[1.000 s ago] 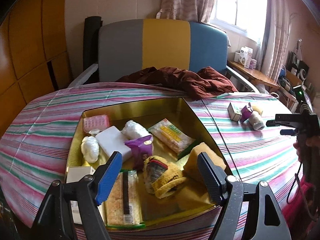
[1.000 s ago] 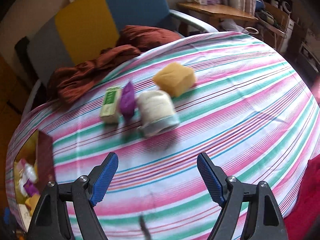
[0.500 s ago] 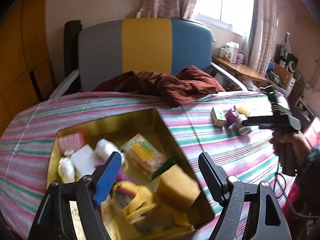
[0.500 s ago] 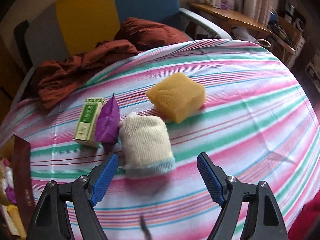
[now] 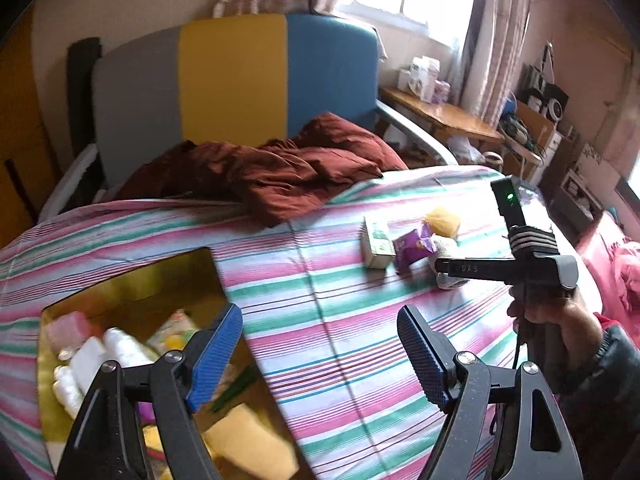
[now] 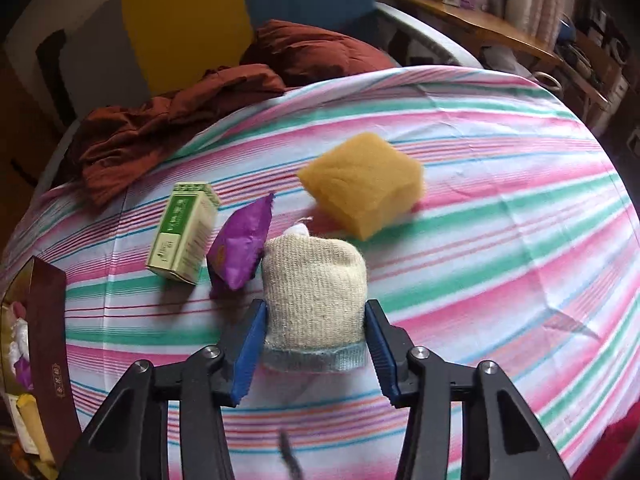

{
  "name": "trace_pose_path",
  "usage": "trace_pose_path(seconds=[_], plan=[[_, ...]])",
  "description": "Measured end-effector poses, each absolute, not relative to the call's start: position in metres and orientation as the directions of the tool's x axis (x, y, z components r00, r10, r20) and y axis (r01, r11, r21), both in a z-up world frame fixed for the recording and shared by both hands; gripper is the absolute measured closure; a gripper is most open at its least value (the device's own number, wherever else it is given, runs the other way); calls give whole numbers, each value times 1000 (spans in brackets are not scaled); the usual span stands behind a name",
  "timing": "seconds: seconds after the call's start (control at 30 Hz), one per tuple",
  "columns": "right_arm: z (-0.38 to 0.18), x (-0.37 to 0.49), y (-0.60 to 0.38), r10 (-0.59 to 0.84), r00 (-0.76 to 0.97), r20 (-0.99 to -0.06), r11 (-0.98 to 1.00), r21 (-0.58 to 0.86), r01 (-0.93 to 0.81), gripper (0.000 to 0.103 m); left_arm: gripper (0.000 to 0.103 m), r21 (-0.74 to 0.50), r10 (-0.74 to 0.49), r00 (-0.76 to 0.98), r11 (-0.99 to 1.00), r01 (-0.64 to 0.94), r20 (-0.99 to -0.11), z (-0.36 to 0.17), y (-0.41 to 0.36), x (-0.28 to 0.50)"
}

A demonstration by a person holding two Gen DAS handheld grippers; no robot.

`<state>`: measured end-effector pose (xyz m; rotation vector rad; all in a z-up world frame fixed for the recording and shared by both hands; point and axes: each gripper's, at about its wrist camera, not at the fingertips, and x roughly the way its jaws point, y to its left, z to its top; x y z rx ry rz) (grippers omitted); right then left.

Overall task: Organize objects
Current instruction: 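Grasp the green medicine box with the left gripper while the right grasps the knitted bundle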

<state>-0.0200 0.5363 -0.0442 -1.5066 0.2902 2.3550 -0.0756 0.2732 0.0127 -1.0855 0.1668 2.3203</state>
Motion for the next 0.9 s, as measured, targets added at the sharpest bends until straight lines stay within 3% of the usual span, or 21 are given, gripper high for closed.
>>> trace_pose_path(seconds=[0.27, 0.9], plan=[[-39, -5, 566, 204, -356, -912, -868, 0, -497, 54, 23, -94, 408, -464, -821, -563, -786, -5, 324, -101], [-44, -8, 566, 169, -339, -925, -876, 16, -482, 53, 23, -21, 360, -424, -782, -623, -831, -50, 419, -162]])
